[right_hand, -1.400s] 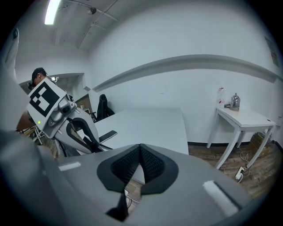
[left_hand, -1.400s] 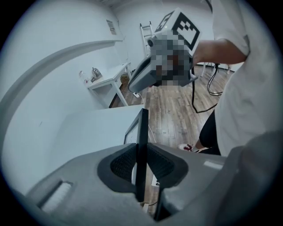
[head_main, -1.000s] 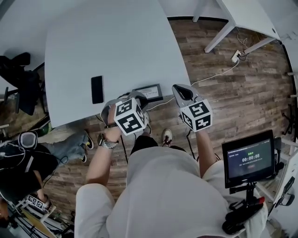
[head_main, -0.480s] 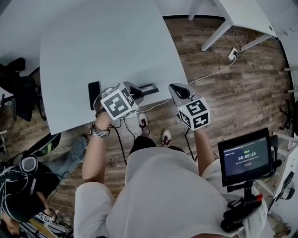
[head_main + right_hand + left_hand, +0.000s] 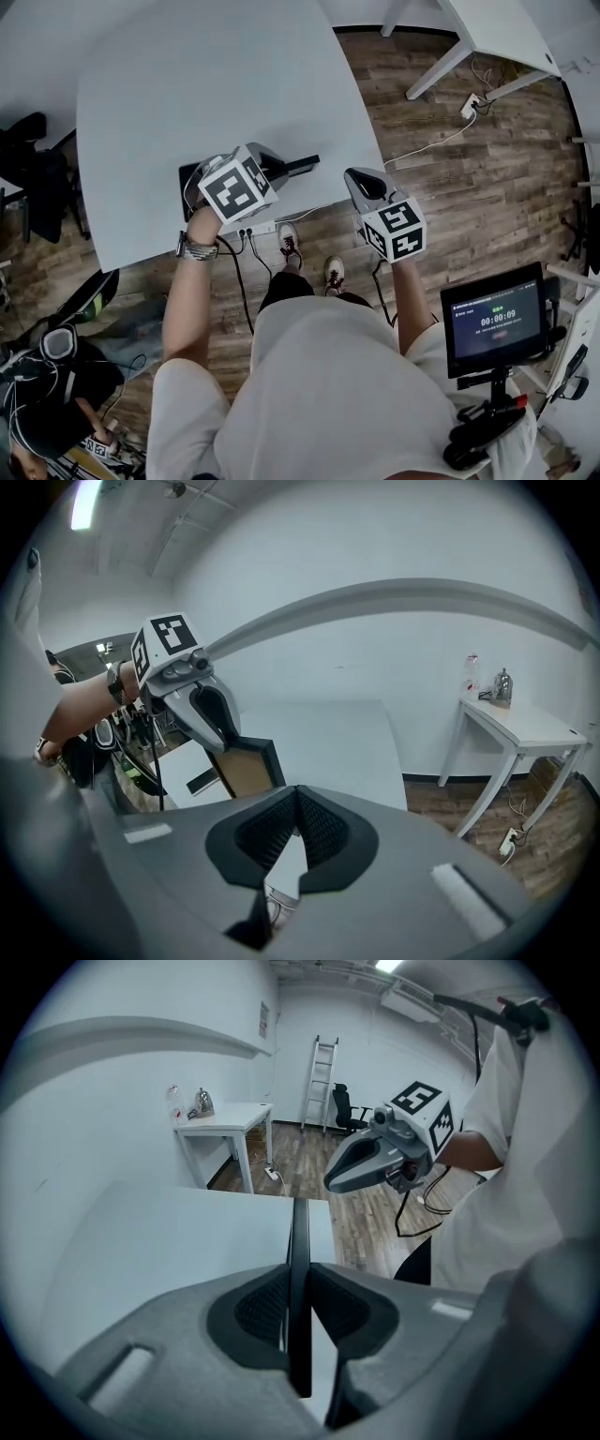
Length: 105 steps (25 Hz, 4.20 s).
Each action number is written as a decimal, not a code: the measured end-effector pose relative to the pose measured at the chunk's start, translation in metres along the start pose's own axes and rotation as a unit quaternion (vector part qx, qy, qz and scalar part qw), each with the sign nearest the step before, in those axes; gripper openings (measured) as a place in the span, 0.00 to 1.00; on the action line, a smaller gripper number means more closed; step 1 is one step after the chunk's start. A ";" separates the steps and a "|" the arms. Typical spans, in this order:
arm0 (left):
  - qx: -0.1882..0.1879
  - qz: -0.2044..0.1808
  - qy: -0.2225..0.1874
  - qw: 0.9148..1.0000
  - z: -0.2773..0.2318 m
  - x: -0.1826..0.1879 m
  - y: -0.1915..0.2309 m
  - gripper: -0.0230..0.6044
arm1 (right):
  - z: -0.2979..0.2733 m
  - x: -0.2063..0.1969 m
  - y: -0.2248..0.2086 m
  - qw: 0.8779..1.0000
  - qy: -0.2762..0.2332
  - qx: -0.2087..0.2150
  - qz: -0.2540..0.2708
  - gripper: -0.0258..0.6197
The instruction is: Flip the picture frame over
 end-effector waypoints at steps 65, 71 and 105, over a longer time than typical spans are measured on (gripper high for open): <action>-0.177 0.058 0.027 0.982 -0.094 -0.025 0.066 0.20 | -0.020 -0.032 0.017 0.995 0.086 0.012 -0.058 0.04; -0.172 0.059 0.034 0.983 -0.099 -0.027 0.067 0.21 | -0.020 -0.032 0.018 0.994 0.086 0.012 -0.061 0.04; 0.002 0.139 -0.041 0.989 -0.064 -0.048 0.045 0.05 | -0.030 0.008 0.012 0.999 0.035 0.012 -0.011 0.04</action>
Point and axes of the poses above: the fingertips, and each gripper's own axes: z backward along the fingers, y to its left, x out of its top, the point moved 7 cm from there along z, backward along the fingers, and after that the axes turned 14 degrees about y, right-handed, at the moved point
